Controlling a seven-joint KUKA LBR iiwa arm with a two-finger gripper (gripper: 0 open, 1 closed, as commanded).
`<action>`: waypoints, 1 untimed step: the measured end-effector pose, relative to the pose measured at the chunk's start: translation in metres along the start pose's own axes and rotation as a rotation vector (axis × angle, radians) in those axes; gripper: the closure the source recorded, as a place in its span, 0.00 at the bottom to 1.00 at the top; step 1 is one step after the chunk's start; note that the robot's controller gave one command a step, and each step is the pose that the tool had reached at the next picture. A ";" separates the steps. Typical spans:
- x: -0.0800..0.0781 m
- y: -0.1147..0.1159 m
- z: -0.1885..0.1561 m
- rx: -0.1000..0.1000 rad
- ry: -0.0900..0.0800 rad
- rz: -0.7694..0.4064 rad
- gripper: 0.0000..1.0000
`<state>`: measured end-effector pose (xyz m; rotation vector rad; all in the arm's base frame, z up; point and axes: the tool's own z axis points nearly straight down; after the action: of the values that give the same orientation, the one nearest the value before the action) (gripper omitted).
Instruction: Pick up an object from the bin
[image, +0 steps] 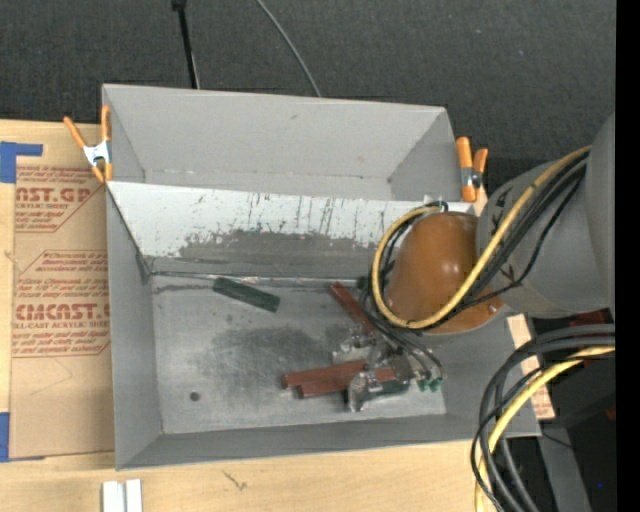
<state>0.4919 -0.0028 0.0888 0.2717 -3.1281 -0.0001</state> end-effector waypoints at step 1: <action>0.000 0.000 -0.005 0.000 -0.001 0.000 1.00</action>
Offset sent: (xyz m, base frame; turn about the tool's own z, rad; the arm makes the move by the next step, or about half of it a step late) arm 0.0000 0.0000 0.0139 0.0000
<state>0.4922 -0.0027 0.0941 0.2718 -3.1294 0.0001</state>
